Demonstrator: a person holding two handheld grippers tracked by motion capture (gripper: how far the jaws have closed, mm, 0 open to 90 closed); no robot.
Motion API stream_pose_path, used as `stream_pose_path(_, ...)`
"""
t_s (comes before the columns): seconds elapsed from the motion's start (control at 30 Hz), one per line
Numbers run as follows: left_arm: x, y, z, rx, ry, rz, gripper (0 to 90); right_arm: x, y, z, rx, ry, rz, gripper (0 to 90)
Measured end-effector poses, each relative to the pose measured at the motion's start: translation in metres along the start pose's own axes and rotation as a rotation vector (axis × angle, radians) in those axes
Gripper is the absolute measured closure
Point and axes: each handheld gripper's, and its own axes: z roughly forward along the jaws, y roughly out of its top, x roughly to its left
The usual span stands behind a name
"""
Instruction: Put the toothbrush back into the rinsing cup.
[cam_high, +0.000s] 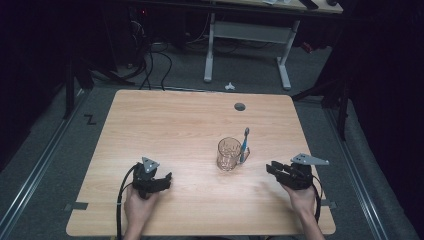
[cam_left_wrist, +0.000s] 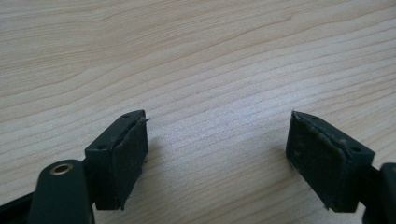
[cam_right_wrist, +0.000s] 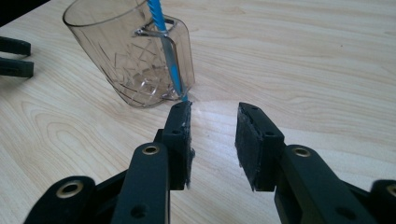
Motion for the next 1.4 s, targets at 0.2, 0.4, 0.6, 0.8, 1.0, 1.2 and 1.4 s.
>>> stream_pose_path(0.2,0.0,0.0,0.0,0.0,0.0,0.0,21.4,-0.004,-0.005,0.002,0.016,-0.009,0.009,66.0)
stream_pose_path(0.4,0.0,0.0,0.0,0.0,0.0,0.0,21.4,-0.007,-0.009,0.006,0.029,-0.008,0.03,65.3)
stream_pose_path(0.6,0.0,0.0,0.0,0.0,0.0,0.0,21.5,-0.012,-0.014,0.009,0.042,-0.013,0.042,64.5)
stream_pose_path(0.8,0.0,0.0,0.0,0.0,0.0,0.001,21.4,-0.015,-0.017,0.011,0.051,-0.024,0.057,64.0)
stream_pose_path(1.0,0.0,0.0,0.0,0.0,0.0,0.0,21.5,-0.016,-0.019,0.014,0.054,-0.045,0.045,63.6)
stream_pose_path(1.2,0.0,0.0,0.0,0.0,0.0,0.0,21.5,-0.017,-0.021,0.018,0.065,-0.066,0.036,63.4)
stream_pose_path(1.4,0.0,0.0,0.0,0.0,0.0,0.0,21.5,-0.019,-0.025,0.021,0.079,-0.087,0.03,63.3)
